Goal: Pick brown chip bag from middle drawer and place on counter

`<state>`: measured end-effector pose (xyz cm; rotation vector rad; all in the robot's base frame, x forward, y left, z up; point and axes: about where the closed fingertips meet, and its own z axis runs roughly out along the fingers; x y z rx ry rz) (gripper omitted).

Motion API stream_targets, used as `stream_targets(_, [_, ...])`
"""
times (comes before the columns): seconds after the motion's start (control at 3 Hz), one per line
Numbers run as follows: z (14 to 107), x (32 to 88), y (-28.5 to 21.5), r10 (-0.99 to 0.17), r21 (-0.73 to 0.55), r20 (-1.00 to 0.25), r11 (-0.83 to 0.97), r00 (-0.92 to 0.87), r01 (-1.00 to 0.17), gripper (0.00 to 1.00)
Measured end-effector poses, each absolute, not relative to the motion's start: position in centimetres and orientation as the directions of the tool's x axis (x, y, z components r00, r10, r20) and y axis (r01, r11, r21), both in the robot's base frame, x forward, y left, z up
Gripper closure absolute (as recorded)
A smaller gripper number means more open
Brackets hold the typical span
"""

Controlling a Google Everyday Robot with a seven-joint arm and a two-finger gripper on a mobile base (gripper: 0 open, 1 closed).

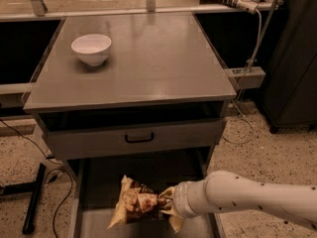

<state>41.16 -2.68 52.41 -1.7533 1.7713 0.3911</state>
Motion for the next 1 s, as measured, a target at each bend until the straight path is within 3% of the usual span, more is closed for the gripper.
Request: stream_targets(1.0, [64.8,40.8,-4.6,-0.853,-0.372,-0.495,0.037,0.165,-0.928,1.00])
